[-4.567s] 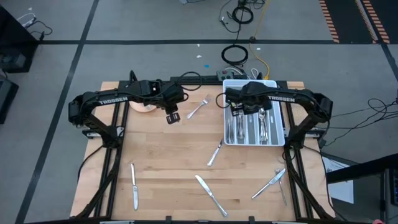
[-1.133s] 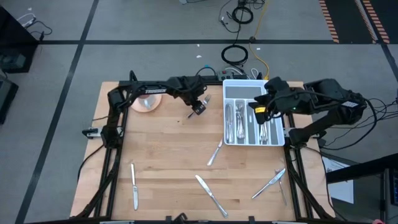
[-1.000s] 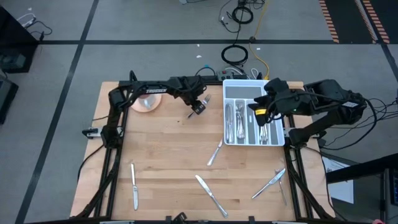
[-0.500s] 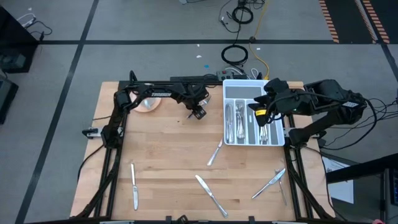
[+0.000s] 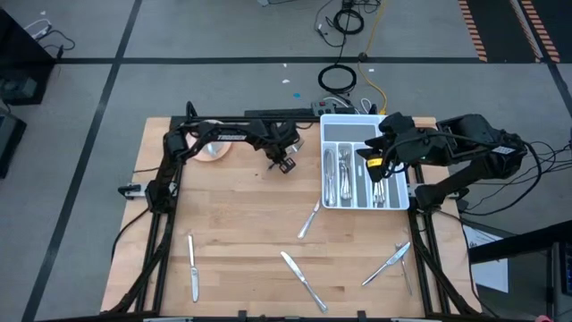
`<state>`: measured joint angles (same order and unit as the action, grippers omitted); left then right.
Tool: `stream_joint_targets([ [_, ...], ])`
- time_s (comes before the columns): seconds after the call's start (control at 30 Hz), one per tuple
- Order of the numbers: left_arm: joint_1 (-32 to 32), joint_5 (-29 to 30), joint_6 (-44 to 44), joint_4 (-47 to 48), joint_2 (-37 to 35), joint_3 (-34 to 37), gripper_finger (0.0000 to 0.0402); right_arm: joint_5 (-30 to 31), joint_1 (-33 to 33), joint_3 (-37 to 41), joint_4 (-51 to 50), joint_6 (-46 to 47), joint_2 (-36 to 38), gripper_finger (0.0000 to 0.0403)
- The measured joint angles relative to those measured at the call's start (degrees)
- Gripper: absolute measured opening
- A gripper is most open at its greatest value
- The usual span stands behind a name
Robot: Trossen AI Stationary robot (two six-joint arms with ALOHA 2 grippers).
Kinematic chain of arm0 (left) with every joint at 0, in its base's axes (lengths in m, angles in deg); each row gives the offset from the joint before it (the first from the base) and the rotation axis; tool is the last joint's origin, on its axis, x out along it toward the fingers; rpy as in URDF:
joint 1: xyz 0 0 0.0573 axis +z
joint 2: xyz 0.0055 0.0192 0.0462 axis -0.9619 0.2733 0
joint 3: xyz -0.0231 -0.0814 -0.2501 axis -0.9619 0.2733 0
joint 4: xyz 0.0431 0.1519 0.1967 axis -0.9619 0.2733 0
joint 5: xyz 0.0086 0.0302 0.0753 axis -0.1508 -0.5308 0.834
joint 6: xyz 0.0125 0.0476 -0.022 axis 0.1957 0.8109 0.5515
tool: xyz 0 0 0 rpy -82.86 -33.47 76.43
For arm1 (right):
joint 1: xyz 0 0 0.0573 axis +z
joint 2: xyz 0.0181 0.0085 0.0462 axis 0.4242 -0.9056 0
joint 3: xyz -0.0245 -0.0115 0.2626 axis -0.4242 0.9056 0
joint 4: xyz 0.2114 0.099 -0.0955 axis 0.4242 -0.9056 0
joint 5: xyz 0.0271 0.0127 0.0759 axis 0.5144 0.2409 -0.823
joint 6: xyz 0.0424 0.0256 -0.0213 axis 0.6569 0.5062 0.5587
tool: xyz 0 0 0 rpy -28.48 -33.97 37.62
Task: Sort silverware
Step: Put the silver fork into the white silverware tray
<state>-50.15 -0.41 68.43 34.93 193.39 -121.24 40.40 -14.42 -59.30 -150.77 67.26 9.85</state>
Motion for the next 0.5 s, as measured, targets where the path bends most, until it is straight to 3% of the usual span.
stream_joint_targets([
  [0.23, -1.52, -2.63, -2.33, 6.39, -4.15, -1.07, 0.0002, 3.02, 0.00, 0.02, -4.34, 2.40, 0.00, 0.0171],
  [0.37, -2.35, -5.06, -6.63, 4.12, -7.46, -3.18, 0.0002, 10.64, -0.03, 0.64, -9.78, 9.15, 0.47, 0.0171],
  [0.5, -3.33, -6.44, -8.98, 1.31, -9.54, -6.00, 0.0001, 11.03, -0.03, 3.09, -8.14, 6.58, 3.29, 0.0171],
])
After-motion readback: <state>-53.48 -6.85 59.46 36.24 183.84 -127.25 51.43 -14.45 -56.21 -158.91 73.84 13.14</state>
